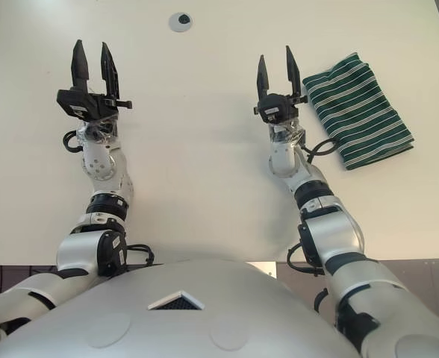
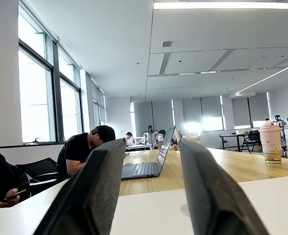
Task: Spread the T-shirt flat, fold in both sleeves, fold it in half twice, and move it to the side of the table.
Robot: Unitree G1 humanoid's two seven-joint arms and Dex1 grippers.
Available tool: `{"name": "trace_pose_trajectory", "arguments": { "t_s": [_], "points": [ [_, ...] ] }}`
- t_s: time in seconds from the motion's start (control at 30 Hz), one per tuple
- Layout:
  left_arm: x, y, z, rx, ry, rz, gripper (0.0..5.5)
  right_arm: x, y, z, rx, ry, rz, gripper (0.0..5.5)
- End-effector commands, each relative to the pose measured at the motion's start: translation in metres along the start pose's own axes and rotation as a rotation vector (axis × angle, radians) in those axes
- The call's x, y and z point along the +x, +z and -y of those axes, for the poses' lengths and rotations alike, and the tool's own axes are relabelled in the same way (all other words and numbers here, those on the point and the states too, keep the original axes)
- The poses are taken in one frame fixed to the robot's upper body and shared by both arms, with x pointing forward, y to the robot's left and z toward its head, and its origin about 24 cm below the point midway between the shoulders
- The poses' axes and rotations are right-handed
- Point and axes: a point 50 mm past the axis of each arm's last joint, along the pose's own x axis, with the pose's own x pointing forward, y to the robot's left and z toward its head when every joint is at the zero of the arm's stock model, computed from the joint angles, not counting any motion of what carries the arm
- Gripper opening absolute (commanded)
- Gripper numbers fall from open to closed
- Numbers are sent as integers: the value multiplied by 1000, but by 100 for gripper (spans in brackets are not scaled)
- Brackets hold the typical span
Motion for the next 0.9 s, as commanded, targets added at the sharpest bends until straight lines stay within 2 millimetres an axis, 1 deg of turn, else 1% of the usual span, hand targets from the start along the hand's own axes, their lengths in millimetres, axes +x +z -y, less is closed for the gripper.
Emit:
{"name": "trace_pose_trajectory", "arguments": {
  "t_s": [0.03, 0.9],
  "points": [
    [-19, -9, -8, 27, 3, -71, 193, 6, 1, 2, -20, 6, 13, 238],
    [-19, -9, -8, 32, 2, -73, 193, 6, 0, 0, -26, 18, 10, 238]
  ]
}}
